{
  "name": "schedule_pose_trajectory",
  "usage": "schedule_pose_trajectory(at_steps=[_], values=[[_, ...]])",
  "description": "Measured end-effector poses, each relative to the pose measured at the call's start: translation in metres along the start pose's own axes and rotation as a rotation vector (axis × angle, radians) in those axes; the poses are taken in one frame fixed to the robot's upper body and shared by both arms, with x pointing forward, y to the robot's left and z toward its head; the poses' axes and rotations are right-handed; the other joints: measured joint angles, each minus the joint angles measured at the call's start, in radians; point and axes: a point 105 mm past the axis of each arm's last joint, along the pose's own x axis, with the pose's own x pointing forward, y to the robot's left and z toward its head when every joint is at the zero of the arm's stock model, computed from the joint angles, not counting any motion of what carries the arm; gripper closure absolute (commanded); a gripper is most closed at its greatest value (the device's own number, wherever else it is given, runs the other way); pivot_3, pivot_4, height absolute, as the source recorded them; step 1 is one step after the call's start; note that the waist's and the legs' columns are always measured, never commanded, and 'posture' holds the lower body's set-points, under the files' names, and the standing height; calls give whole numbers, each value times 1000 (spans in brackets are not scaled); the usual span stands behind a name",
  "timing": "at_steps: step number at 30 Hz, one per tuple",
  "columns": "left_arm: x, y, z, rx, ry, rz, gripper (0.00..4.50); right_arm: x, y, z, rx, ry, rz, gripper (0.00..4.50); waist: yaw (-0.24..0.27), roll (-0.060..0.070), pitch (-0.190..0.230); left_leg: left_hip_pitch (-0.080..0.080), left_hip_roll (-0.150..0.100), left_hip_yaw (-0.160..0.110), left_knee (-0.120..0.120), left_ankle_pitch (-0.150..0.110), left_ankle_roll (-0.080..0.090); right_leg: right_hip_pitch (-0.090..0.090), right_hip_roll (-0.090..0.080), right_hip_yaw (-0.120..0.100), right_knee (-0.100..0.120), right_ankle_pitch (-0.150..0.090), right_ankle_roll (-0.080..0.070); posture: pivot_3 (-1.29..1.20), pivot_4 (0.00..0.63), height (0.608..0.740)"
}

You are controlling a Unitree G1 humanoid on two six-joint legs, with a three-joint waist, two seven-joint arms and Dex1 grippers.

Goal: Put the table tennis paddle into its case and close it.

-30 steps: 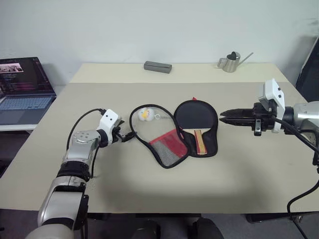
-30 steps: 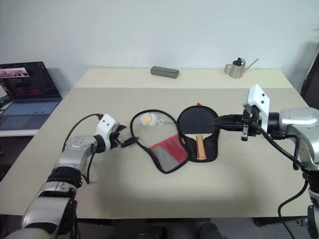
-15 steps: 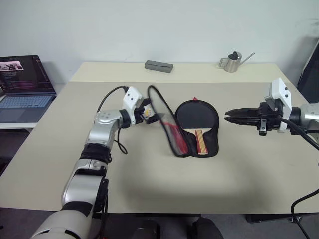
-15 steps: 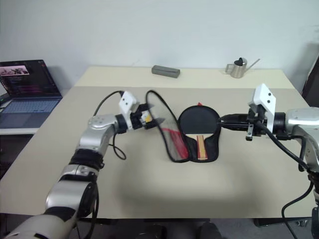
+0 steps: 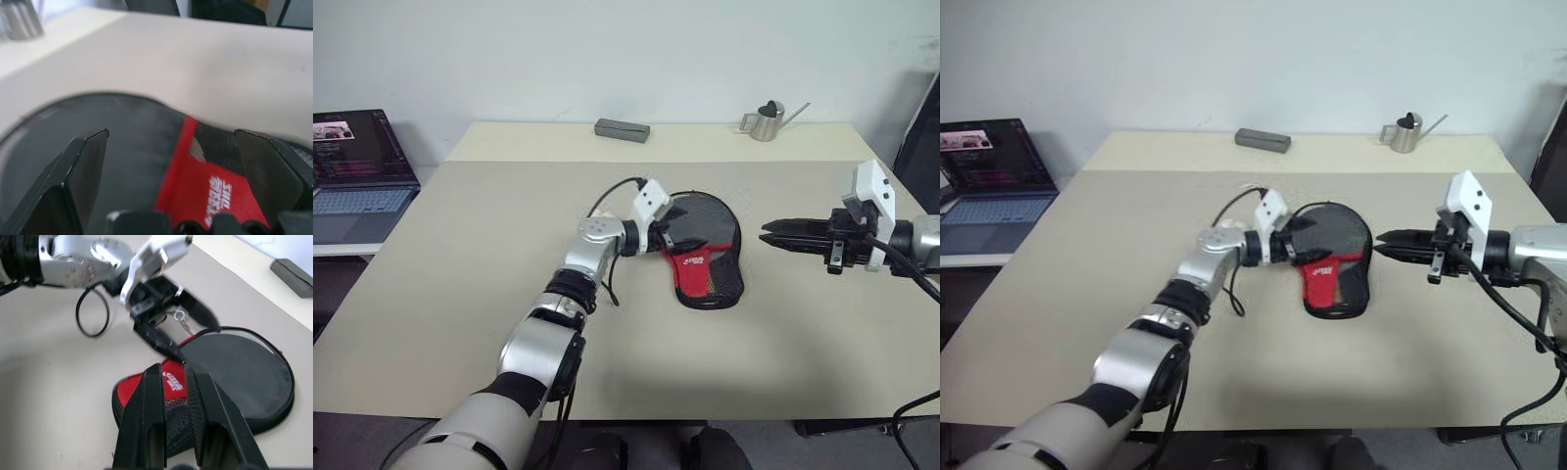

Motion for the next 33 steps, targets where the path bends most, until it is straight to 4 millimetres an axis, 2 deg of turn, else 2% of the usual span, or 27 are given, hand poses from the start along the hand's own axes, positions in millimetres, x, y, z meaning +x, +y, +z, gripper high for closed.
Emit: schedule_pose_trajectory(at_steps=[5,8,13,17,20,24,27,33], values=[[6,-6,0,6,-8,-23,0,-1,0,-2,60,-5,-39,3832,0,0,0,0,0,0,0,0,0,0,0,0,0,0,0,0,150,740],[1,-6,5,13,-27,-52,0,2,0,-8,132,-10,-59,3279,-1,-1,0,0,1,0,0,0,0,0,0,0,0,0,0,0,150,740],[-38,16,25,106,-63,-22,0,11,-10,-31,297,-4,-148,1469,-4,-1,0,1,1,0,0,0,0,0,1,2,1,0,0,0,150,740],[-72,14,10,61,-44,-23,0,21,-15,-37,363,-12,-173,96,-4,-1,0,1,1,0,0,0,0,0,1,2,0,0,0,0,150,740],[-97,2,5,11,-24,-67,0,34,-23,-43,450,-7,-208,24,-7,-1,0,1,1,-1,0,0,0,0,1,2,1,0,0,0,150,740],[-127,-13,18,-7,-11,-128,0,48,-37,-60,574,34,-300,24,-5,0,0,1,0,-1,0,0,0,-1,1,2,1,0,0,0,150,740],[-140,-22,28,-30,-22,-161,0,54,-44,-67,622,71,-332,24,-3,0,0,1,0,-1,0,0,0,-1,1,2,1,0,0,0,150,740],[-165,-18,48,-10,-42,-112,0,68,-51,-104,681,204,-407,24,-3,0,0,1,0,-1,-1,0,0,-1,1,2,1,0,0,0,150,740]])
